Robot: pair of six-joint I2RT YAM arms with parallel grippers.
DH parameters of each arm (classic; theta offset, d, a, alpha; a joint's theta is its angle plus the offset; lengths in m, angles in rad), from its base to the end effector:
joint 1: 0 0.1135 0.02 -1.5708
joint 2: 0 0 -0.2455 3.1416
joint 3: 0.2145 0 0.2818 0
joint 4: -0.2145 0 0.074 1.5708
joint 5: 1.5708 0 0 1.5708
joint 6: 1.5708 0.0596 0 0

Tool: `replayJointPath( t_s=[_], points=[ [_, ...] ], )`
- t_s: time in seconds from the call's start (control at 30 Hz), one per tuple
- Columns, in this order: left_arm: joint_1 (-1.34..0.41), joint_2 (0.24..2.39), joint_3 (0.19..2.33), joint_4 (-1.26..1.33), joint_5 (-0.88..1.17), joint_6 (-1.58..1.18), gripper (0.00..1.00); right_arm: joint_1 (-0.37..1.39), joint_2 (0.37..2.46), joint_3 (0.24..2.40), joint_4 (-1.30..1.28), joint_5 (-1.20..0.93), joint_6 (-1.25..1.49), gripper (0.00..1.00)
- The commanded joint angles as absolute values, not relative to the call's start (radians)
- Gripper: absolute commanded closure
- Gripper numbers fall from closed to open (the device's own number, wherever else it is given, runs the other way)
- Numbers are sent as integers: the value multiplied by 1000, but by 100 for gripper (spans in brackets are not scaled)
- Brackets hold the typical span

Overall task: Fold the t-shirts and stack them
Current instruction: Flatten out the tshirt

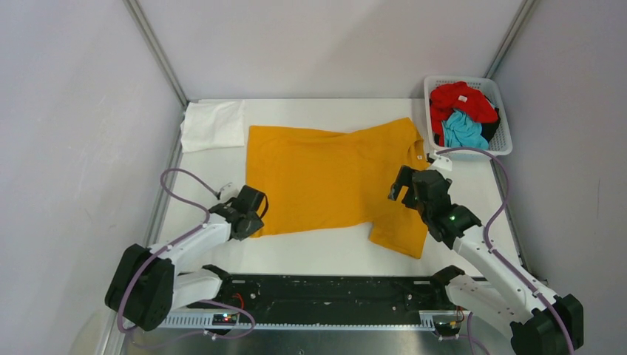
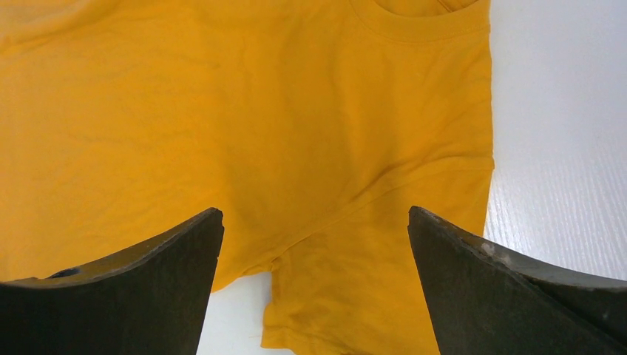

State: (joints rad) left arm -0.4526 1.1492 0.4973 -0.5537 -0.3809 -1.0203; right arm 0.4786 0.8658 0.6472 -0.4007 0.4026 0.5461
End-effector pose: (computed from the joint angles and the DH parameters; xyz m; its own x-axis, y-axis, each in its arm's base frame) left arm 0.2084 -0.0767 0.0973 -0.6837 -0.5473 -0.4828 -0.5660 0.8152 -0.1227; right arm 0.2305 0.0933 0.2245 -0.5133 0.2720 -0.8140 0.1475 0.9623 0.2286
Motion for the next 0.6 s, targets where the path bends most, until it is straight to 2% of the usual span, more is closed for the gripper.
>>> replayJointPath(
  t_s=[0.0, 0.13, 0.2, 0.27, 0.33, 0.57],
  points=[
    [-478, 1244, 487, -572, -277, -1031, 57, 485, 867, 651, -414, 452, 548, 1],
    [-481, 1331, 513, -578, -242, -999, 65, 484, 858, 650, -422, 468, 545, 1],
    [-485, 1371, 519, -577, -224, -986, 72, 485, 854, 650, -431, 481, 542, 1],
    [-488, 1401, 525, -581, -218, -972, 81, 484, 854, 650, -433, 490, 539, 0],
    [-491, 1419, 535, -589, -222, -961, 97, 483, 856, 650, -434, 497, 538, 1],
    [-511, 1307, 556, -614, -299, -909, 100, 479, 875, 650, -427, 503, 526, 1]
  ],
)
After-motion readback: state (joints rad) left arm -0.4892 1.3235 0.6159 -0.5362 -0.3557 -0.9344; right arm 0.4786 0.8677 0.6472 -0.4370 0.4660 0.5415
